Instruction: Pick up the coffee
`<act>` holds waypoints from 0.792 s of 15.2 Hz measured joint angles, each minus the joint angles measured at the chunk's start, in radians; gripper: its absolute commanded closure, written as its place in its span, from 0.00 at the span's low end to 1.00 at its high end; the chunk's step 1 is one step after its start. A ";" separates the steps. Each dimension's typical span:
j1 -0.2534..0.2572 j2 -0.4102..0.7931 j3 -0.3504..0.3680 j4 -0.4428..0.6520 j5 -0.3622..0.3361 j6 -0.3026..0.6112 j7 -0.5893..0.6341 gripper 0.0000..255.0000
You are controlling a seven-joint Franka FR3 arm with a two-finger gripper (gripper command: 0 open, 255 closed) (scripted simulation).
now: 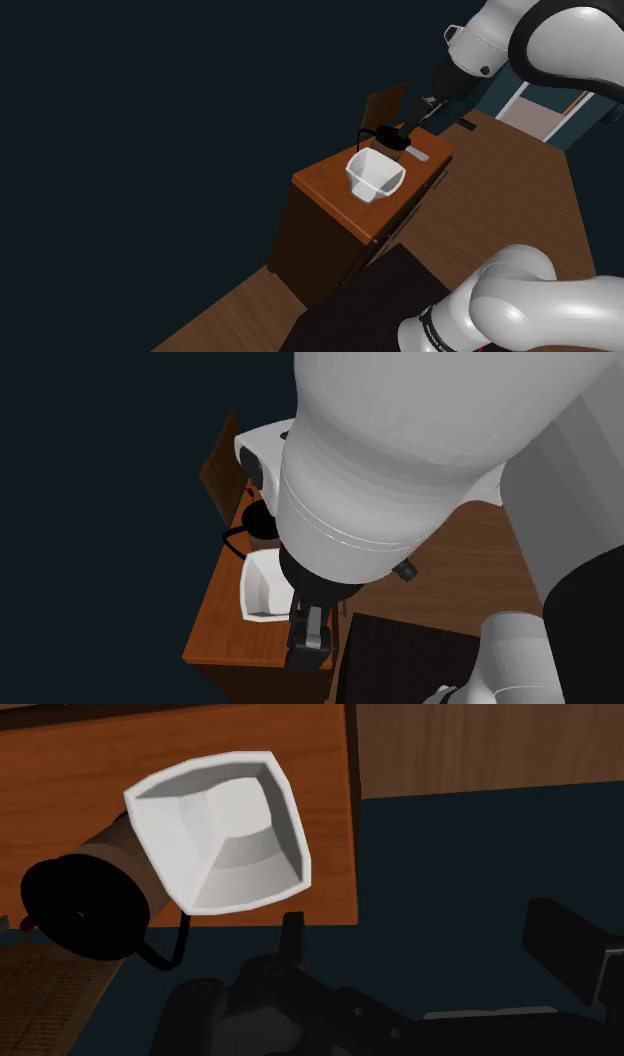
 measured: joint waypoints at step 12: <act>-0.044 0.239 -0.218 0.096 -0.057 0.096 -0.228 0.00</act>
